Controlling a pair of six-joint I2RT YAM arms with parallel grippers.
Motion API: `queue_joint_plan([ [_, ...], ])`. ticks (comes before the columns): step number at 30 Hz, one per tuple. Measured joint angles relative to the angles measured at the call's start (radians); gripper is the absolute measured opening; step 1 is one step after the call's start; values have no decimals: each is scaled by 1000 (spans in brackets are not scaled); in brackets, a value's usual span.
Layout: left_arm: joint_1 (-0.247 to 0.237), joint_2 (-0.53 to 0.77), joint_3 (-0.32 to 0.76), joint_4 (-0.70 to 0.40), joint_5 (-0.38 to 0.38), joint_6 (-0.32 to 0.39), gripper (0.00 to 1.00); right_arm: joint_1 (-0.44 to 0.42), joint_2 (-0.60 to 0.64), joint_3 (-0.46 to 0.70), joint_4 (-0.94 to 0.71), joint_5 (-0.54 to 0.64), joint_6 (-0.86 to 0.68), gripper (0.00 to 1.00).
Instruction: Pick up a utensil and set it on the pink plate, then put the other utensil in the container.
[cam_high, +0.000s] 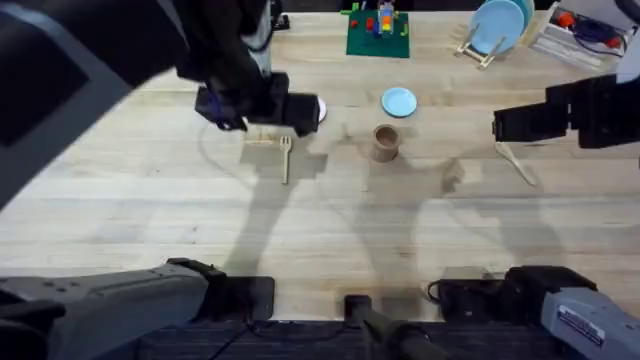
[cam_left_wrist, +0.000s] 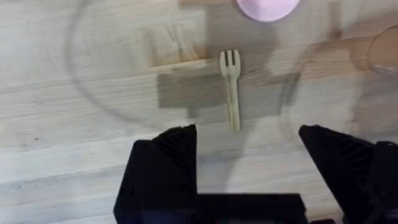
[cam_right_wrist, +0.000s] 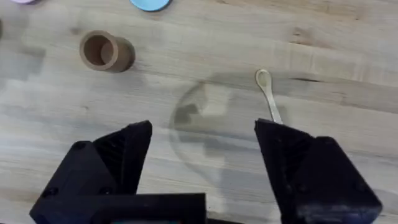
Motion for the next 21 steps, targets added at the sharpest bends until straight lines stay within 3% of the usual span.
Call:
queue_joint_plan([
  [10,0,0,-192,159,0,-63,995,0,0,0,0,0,0,993],
  [21,0,15,-248,246,-1,-120,995,0,0,0,0,0,0,995],
])
